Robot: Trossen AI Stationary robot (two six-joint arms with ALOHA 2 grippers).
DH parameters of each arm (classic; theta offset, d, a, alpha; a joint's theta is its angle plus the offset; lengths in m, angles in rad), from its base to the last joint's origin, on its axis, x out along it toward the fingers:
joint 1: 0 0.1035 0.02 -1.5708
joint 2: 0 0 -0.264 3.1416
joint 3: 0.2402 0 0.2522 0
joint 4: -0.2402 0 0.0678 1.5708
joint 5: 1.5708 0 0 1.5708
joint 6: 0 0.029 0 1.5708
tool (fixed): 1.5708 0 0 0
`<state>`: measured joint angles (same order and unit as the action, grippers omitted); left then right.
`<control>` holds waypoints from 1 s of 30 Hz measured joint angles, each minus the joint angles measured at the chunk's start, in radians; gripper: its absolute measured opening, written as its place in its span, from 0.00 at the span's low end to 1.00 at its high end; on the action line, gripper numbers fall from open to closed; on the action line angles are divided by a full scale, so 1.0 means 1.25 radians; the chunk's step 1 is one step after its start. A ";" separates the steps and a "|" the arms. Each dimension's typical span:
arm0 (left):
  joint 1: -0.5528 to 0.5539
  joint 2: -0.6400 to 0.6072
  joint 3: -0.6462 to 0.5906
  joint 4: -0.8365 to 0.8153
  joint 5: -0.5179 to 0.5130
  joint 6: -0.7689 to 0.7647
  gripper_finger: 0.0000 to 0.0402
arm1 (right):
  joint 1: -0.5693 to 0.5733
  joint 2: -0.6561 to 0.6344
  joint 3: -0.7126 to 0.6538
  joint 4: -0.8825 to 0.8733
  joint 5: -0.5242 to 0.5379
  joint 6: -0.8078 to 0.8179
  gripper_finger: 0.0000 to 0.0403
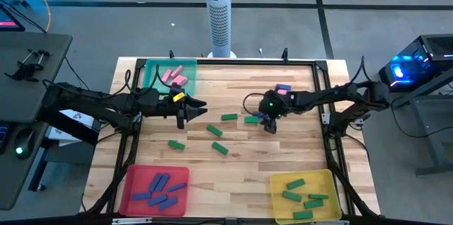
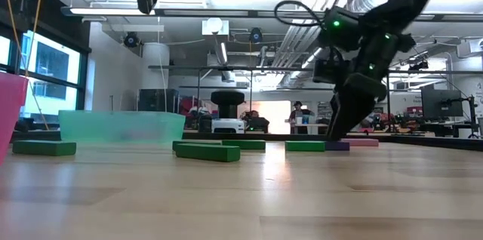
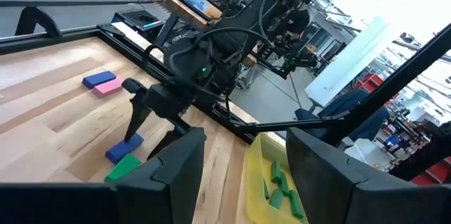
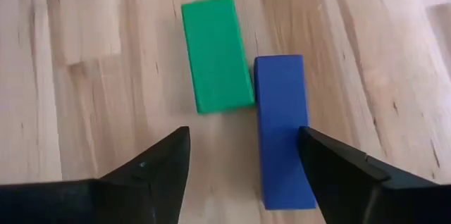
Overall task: Sort blocks
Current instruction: Put the blue block into the red bin
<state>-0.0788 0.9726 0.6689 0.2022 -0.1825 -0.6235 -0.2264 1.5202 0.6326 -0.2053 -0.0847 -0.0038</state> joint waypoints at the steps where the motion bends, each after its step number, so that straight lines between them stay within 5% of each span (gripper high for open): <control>1: 0.000 0.000 0.000 -0.001 0.000 0.000 0.46 | 0.001 -0.001 -0.023 0.042 -0.002 -0.001 0.59; 8: 0.000 0.000 0.000 -0.002 0.000 0.000 0.46 | 0.016 0.001 -0.092 0.207 -0.013 -0.003 0.56; 18: 0.000 0.000 0.000 -0.002 0.000 -0.015 0.46 | 0.022 -0.049 -0.043 0.169 -0.036 0.080 0.52; 30: 0.000 0.000 0.000 -0.003 0.000 -0.016 0.46 | -0.029 -0.095 -0.051 0.128 0.035 -0.058 0.51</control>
<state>-0.0788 0.9726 0.6689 0.1986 -0.1824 -0.6430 -0.2623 1.4011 0.5692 -0.0448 -0.0412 -0.0757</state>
